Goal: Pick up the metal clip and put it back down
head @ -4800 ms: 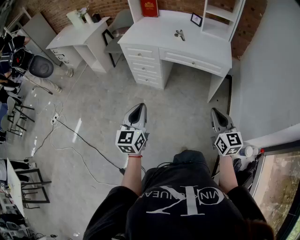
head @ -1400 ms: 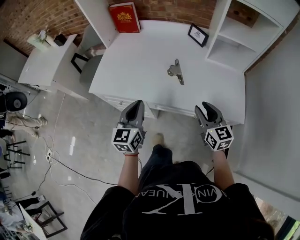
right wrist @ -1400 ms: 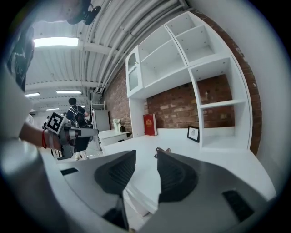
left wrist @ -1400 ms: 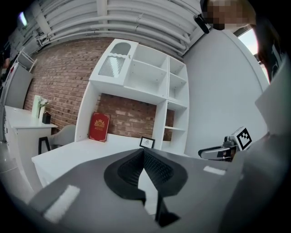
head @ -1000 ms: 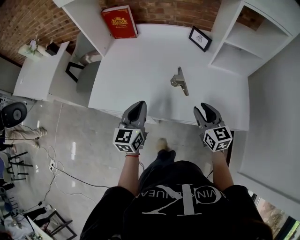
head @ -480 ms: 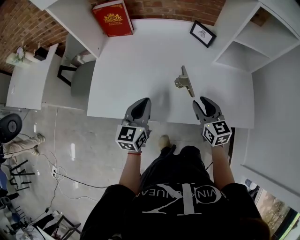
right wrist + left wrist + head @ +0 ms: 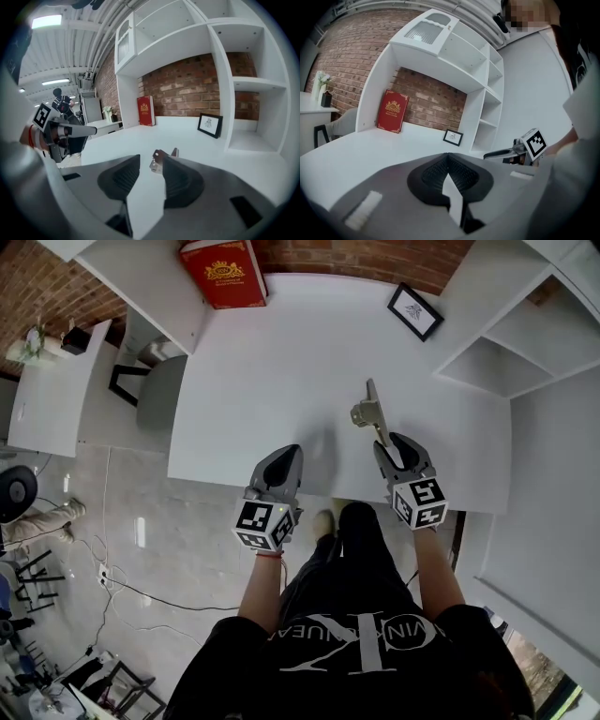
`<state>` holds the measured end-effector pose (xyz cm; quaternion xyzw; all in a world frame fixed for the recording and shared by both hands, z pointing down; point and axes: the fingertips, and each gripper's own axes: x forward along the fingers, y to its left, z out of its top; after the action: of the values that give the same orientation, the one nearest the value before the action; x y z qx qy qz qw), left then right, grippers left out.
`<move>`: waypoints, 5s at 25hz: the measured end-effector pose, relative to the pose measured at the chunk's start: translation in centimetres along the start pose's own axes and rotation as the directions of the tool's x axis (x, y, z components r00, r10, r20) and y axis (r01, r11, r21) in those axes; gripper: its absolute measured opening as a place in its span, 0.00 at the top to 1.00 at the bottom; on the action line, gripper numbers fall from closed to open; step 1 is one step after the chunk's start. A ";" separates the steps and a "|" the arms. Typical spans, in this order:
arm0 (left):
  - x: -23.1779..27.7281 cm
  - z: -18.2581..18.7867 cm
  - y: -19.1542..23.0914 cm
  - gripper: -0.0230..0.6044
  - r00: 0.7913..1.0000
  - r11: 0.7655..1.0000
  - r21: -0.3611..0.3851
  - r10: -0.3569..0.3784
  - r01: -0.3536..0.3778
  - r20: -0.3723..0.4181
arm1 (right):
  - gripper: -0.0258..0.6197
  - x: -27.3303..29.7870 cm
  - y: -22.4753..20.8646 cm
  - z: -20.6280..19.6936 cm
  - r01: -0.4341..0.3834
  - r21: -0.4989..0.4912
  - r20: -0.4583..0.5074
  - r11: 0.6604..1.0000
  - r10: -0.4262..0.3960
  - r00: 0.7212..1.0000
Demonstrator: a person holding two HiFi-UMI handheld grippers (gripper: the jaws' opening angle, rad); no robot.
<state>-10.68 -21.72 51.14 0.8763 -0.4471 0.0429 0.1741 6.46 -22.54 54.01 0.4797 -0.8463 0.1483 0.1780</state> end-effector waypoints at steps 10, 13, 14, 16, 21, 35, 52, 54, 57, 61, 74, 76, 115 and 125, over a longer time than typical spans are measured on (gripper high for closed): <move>2.5 -1.4 0.3 0.95 0.999 1.000 -0.017 0.008 -0.009 -0.037 | 0.77 4.9 -1.2 -0.7 -0.007 -0.103 -0.100 0.995 -0.003 0.995; 3.2 -1.8 0.4 0.95 0.999 1.000 -0.022 0.007 -0.008 -0.046 | 0.77 6.1 -1.2 -1.1 -0.009 -0.138 -0.131 0.990 -0.009 0.991; 3.4 -1.9 0.5 0.95 0.999 1.000 -0.023 0.007 -0.008 -0.048 | 0.77 6.4 -1.2 -1.2 -0.011 -0.151 -0.140 0.988 -0.010 0.990; 3.8 -1.9 0.5 0.95 0.999 1.000 -0.026 0.007 -0.008 -0.050 | 0.76 7.0 -1.0 -1.4 -0.015 -0.172 -0.152 0.985 -0.012 0.988; 4.2 -2.2 0.8 0.95 0.999 0.999 -0.039 0.014 -0.016 -0.051 | 0.75 8.2 -1.1 -1.9 0.007 -0.196 -0.165 0.980 -0.040 0.986; 3.5 -3.1 1.6 0.95 0.997 0.996 -0.069 0.047 -0.051 -0.057 | 0.74 9.6 -2.3 -2.0 0.129 -0.291 -0.149 0.948 -0.178 0.973; 3.2 -1.8 1.0 0.95 0.999 0.997 -0.066 0.048 -0.050 -0.025 | 0.88 7.2 -6.5 0.3 0.173 0.038 -0.023 0.984 -0.172 0.985; 3.1 -1.4 1.0 0.95 0.999 0.997 -0.062 0.050 -0.051 -0.020 | 0.92 6.9 -6.9 0.4 0.176 0.055 -0.015 0.983 -0.176 0.984; 3.1 -0.9 0.9 0.95 0.999 0.997 -0.057 0.050 -0.050 -0.012 | 0.93 6.5 -7.2 1.1 0.173 0.050 -0.001 0.984 -0.174 0.985; 3.0 -0.3 0.9 0.95 0.999 0.997 -0.051 0.052 -0.052 0.000 | 0.93 6.0 -7.2 2.4 0.161 0.035 0.023 0.986 -0.162 0.986; 2.0 2.9 1.0 0.95 0.995 0.997 -0.018 0.077 -0.076 0.062 | 0.93 2.7 -6.0 7.5 0.119 -0.025 0.119 0.993 -0.115 0.986; 1.9 3.6 0.8 0.95 0.994 0.997 -0.009 0.078 -0.078 0.076 | 0.93 1.9 -5.8 8.6 0.115 -0.032 0.141 0.993 -0.110 0.984; 0.6 14.6 1.8 0.95 0.956 0.987 0.085 0.107 -0.135 0.274 | 0.93 -5.2 -4.3 20.3 0.101 -0.114 0.414 0.988 -0.045 0.909; 0.8 13.7 2.6 0.95 0.959 0.988 0.061 0.119 -0.139 0.257 | 0.93 -4.3 -4.5 19.6 0.094 -0.104 0.394 0.990 -0.046 0.918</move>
<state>-13.33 -28.47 39.17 0.8496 -0.5200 -0.0405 0.0780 9.31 -29.74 34.96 0.5180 -0.8544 -0.0081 0.0398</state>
